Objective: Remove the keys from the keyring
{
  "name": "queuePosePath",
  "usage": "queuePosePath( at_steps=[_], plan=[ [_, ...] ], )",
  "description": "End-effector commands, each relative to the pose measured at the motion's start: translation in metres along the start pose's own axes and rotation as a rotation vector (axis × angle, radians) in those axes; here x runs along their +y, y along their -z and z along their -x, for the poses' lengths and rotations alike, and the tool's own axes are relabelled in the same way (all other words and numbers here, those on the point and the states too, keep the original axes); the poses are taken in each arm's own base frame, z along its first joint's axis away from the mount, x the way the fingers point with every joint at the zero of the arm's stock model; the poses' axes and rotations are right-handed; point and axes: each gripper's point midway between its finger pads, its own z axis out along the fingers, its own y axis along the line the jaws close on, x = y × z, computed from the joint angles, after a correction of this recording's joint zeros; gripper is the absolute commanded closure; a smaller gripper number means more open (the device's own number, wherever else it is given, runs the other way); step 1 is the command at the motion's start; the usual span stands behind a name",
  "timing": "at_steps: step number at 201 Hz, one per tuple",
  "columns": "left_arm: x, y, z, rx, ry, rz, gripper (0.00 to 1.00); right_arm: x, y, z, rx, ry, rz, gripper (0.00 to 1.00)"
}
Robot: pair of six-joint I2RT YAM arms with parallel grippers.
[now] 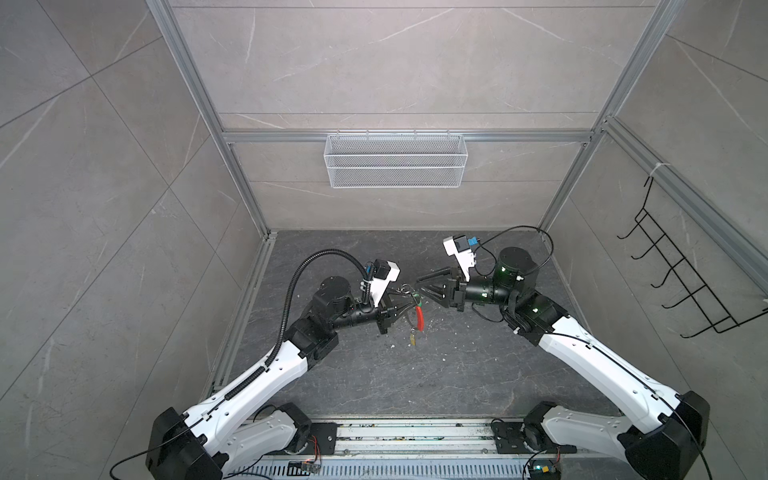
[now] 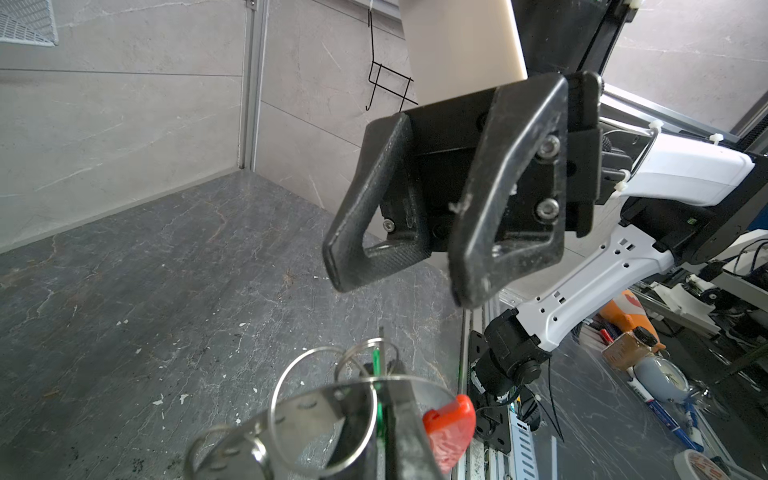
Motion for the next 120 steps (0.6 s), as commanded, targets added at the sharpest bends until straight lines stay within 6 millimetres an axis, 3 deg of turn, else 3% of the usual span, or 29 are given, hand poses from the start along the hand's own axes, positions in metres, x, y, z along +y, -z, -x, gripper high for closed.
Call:
queuePosePath(
  at_steps=[1, 120],
  plan=[
    [-0.010, 0.004, 0.022, -0.059, -0.074, -0.014, 1.00, 0.010, -0.005, -0.001, 0.032, 0.031, 0.032, 0.61],
    [-0.012, 0.008, 0.027, -0.074, -0.075, -0.005, 1.00, -0.001, -0.011, -0.017, 0.072, 0.047, -0.053, 0.81]
  ],
)
